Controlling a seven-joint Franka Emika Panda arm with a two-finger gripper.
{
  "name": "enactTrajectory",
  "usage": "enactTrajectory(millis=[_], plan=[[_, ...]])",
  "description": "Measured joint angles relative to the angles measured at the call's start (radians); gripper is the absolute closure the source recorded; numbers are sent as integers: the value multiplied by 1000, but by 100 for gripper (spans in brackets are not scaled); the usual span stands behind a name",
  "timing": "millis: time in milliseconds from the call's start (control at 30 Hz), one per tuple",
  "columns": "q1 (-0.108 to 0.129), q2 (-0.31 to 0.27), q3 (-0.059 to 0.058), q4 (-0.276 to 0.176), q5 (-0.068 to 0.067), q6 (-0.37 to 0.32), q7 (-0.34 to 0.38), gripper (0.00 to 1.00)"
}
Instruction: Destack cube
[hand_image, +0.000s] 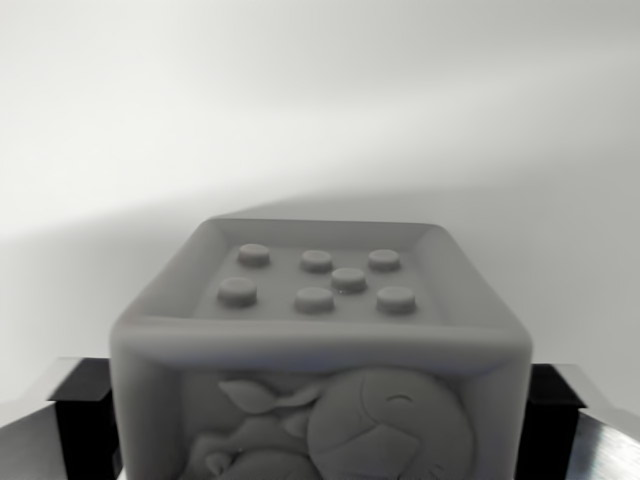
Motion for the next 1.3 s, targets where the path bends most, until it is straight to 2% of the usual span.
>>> enactTrajectory(millis=[600, 767, 967, 1033, 1167, 1300], plan=[[0, 0, 0, 0, 0, 0, 0, 0], [4, -7, -4, -2, 0, -5, 1, 0], [21, -40, -23, -11, -5, -27, 5, 0], [30, -55, -32, -15, -9, -38, 8, 0], [46, -85, -51, -22, -20, -61, 17, 0], [67, -126, -77, -32, -41, -92, 32, 0]])
